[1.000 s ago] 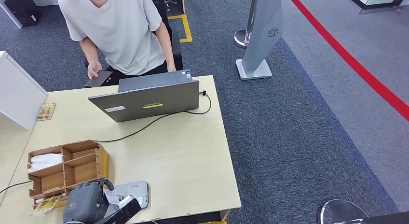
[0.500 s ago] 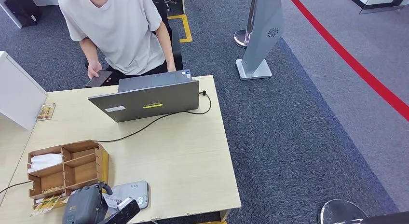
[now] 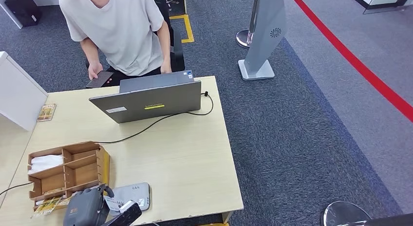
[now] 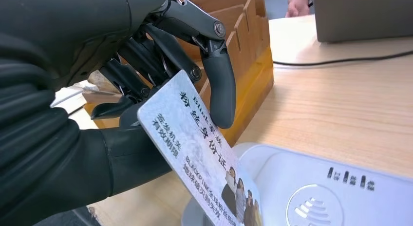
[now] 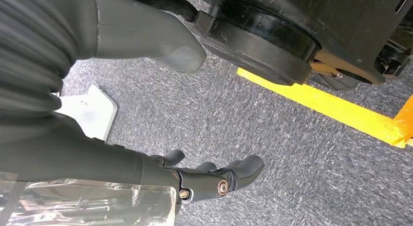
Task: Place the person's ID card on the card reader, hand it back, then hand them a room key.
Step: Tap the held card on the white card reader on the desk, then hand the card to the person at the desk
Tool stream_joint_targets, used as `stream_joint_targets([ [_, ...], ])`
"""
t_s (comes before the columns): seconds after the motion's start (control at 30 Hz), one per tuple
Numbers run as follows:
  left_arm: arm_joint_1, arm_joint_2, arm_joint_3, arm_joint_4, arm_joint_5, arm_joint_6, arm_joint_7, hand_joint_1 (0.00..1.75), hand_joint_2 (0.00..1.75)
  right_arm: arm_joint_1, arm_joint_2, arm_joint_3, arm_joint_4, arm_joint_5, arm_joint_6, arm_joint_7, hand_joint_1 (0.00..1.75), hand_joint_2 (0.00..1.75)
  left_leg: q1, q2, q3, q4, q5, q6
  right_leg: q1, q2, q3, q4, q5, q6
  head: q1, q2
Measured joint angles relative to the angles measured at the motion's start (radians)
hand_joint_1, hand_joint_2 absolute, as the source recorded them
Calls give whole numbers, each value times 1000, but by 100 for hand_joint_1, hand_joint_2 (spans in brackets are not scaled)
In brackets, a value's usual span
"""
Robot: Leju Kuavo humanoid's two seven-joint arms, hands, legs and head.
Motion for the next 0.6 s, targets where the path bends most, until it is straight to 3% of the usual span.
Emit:
stream_joint_targets([
  [0.6, -29, -38, 39, -155, -148, 105, -179, 175, 175, 12, 0, 1, -10, 32, 0, -6, 0, 175, 0, 0, 0, 0, 0, 0, 0, 0, 0, 0, 0, 0, 0, 0],
])
